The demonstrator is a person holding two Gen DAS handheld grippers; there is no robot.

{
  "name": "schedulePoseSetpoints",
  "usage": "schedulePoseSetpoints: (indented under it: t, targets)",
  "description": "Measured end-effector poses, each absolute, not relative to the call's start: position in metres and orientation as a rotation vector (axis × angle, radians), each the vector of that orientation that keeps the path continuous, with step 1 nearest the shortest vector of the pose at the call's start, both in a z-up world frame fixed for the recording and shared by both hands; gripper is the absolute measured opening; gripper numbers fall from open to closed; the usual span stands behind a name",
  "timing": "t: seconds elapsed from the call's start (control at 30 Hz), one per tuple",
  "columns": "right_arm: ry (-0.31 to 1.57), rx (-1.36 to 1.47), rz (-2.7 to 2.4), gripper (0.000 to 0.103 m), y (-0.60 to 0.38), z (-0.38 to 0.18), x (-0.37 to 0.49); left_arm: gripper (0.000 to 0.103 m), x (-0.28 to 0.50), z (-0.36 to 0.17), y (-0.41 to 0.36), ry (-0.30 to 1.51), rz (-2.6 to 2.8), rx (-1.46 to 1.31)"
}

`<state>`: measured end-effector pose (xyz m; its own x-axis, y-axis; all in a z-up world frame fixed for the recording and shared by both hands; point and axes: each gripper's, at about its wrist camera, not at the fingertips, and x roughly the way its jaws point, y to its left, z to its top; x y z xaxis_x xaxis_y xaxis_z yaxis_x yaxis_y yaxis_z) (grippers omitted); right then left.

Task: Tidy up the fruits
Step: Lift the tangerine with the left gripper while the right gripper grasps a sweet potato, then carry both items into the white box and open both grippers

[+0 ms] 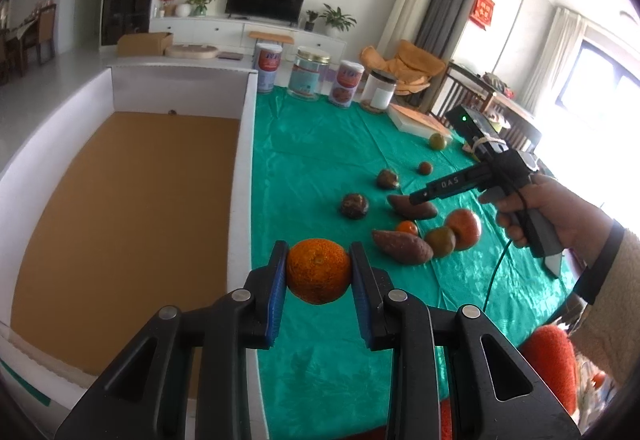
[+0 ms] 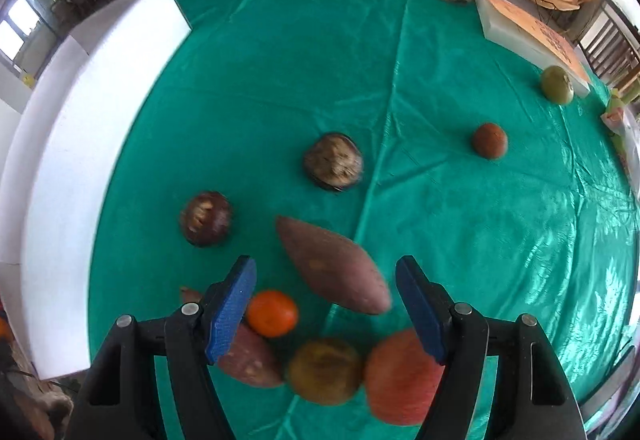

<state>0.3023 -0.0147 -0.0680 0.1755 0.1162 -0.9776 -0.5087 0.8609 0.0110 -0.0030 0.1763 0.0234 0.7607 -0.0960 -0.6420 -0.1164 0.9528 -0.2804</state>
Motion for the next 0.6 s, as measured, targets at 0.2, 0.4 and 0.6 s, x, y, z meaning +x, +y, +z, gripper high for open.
schedulePoseSetpoints:
  t: [0.2, 0.4, 0.6]
  targets:
    - [1.358, -0.332, 0.515, 0.048, -0.012, -0.088, 0.3, 0.03, -0.005, 0.025, 0.167, 0.723, -0.013, -0.302]
    - [1.345, -0.374, 0.501, 0.042, -0.006, -0.095, 0.291, 0.03, -0.011, 0.027, 0.172, 0.726, 0.01, -0.308]
    - [1.23, -0.212, 0.449, 0.042, -0.045, -0.044, 0.287, 0.03, -0.012, 0.035, 0.188, 0.721, 0.015, -0.343]
